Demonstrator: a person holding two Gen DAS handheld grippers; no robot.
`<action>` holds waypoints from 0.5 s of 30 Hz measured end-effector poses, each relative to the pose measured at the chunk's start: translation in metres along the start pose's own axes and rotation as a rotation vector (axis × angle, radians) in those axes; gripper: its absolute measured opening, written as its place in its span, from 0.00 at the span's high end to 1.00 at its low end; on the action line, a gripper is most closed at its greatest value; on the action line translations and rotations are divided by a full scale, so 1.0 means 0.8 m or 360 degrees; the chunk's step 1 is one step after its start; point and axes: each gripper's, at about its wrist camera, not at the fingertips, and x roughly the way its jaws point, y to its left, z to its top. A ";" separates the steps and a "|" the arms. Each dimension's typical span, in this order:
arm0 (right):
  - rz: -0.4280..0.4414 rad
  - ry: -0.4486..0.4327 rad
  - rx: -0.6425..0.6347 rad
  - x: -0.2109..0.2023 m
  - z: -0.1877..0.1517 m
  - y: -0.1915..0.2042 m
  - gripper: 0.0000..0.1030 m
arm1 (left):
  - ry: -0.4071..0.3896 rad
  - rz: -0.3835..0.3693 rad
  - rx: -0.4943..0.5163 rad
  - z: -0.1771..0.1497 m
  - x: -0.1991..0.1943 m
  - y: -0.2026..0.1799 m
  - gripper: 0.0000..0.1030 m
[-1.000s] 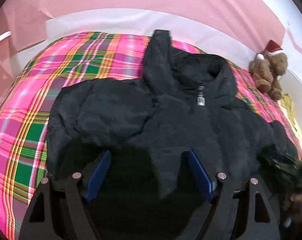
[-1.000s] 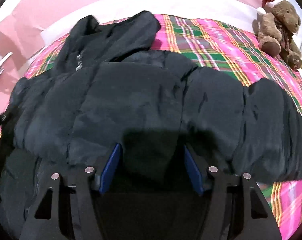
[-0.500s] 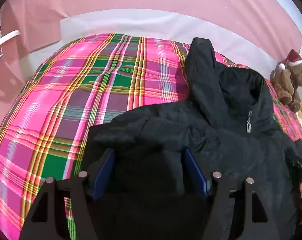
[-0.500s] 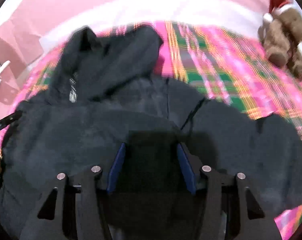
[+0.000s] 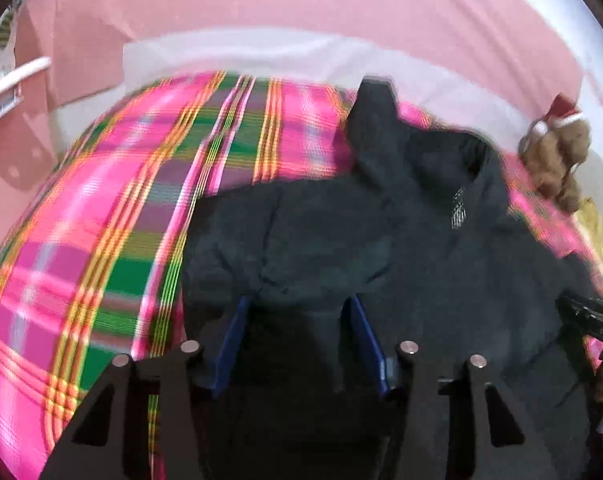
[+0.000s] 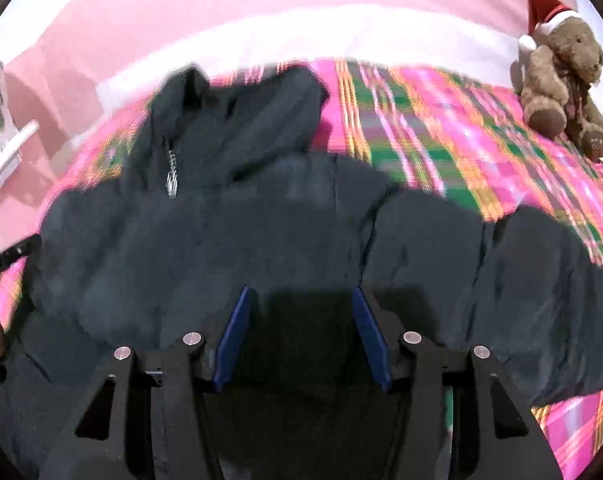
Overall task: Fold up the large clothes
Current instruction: 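Fold the held sleeve across the jacket body with the left tool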
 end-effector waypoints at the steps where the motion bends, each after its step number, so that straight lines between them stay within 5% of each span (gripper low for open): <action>1: -0.0008 0.0060 -0.0009 0.017 -0.008 0.000 0.48 | 0.0013 -0.0015 -0.0020 -0.002 0.007 0.003 0.47; 8: -0.0038 0.0090 -0.0007 0.022 -0.013 -0.001 0.48 | 0.0026 0.0064 0.0002 0.000 -0.002 -0.006 0.47; 15: -0.0075 -0.0091 0.0031 -0.083 -0.050 -0.004 0.48 | -0.0077 -0.0005 0.0048 -0.035 -0.103 -0.044 0.47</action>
